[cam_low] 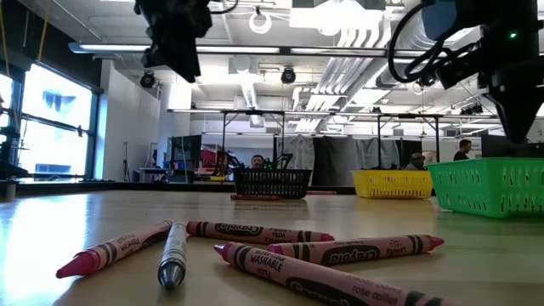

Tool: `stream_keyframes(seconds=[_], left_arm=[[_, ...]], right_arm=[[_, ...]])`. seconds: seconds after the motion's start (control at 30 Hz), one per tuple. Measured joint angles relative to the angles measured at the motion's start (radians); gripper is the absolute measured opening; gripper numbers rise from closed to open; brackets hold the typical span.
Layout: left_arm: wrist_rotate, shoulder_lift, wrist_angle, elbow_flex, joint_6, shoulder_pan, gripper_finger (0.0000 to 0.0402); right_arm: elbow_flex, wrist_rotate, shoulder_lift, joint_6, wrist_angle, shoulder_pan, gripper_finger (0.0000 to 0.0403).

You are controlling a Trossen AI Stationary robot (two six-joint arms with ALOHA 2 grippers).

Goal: Sort crayons
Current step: Put the red crayon into the yellow basket

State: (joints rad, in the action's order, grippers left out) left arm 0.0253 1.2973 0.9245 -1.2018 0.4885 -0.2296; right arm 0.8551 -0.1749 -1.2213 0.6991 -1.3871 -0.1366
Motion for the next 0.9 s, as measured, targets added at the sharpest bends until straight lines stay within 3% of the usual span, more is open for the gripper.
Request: stream_keyframes(seconds=[0.23,0.37,0.73,0.9], left_arm=[[0.005,0.105,-0.004,0.000,-0.002,0.058,0.0081],[0.004,0.118,-0.003,0.000,-0.002,0.071,0.0081],[0.012,0.110,0.005,0.000,-0.070,0.073,0.0081],[0.012,0.111,0.027,0.000,-0.119,0.070,0.0081]], right_arm=[[0.000,-0.082,0.000,-0.036,-0.035,0.048,0.0122],[0.000,-0.117,0.000,-0.083,0.060,0.084,0.0122],[0.000,-0.101,-0.035,-0.234,0.797,0.230,0.0122],[0.000,0.020,-0.170,-0.230,1.045,0.270,0.0122]])
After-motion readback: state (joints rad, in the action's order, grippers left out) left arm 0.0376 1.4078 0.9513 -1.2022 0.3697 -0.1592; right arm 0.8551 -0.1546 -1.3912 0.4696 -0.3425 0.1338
